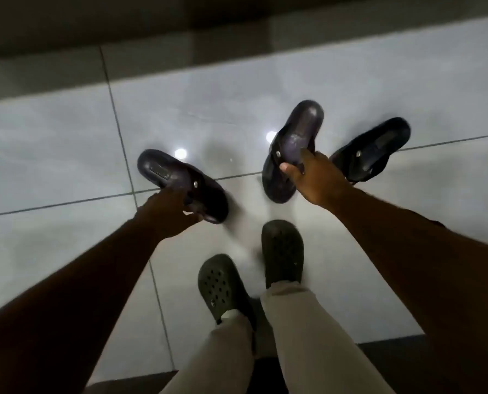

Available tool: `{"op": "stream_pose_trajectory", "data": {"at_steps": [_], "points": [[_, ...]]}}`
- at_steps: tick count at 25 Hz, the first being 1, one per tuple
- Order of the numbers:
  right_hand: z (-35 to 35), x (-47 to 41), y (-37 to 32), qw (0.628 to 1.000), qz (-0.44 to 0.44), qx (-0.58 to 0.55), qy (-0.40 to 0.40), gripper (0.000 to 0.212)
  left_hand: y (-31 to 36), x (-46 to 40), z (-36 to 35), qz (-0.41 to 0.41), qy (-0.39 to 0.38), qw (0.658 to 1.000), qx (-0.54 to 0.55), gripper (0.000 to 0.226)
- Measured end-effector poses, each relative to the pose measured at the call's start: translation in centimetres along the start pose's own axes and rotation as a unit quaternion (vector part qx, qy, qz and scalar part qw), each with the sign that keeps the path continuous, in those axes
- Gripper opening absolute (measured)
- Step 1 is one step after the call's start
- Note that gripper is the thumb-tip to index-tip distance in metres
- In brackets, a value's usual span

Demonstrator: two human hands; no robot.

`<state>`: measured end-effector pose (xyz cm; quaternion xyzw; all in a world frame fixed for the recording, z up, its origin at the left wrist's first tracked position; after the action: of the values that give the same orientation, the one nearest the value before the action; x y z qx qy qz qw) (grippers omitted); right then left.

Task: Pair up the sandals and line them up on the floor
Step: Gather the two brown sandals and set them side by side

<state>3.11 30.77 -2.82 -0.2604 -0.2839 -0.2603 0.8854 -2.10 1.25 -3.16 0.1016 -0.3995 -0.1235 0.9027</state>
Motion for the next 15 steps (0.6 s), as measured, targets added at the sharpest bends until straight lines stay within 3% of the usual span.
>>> {"op": "stream_pose_trajectory", "data": {"at_steps": [4,6,10,15], "points": [[-6.9,-6.0,3.2,0.991,-0.040,0.112,-0.057,0.081,-3.7,-6.5,-6.7,0.084,-0.028,0.995,-0.039,0.101],[-8.1,-8.9,3.3,0.987,-0.027,0.136,-0.080,0.079,-3.7,-7.7,-9.7,0.082,-0.029,0.995,-0.056,0.103],[-6.5,-15.0,-2.3,0.986,0.077,0.147,-0.029,0.065,-1.9,-6.1,-13.6,0.029,-0.055,0.998,-0.030,0.095],[-4.9,-19.4,-11.6,0.973,0.207,0.104,-0.026,0.062,0.6,-5.8,-11.6,-0.008,-0.117,0.990,-0.075,0.090]]}}
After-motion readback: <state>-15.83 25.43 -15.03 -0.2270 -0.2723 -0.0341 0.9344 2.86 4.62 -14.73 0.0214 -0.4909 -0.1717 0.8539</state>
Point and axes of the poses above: each hand's wrist, its own x-axis away from the middle knuckle, its own z-axis out of the back of the hand, y = z × x, the point moved 4 cm from there along -x, towards the middle knuckle, and after that the axes turned 9 degrees about y, right-handed, at the moved point
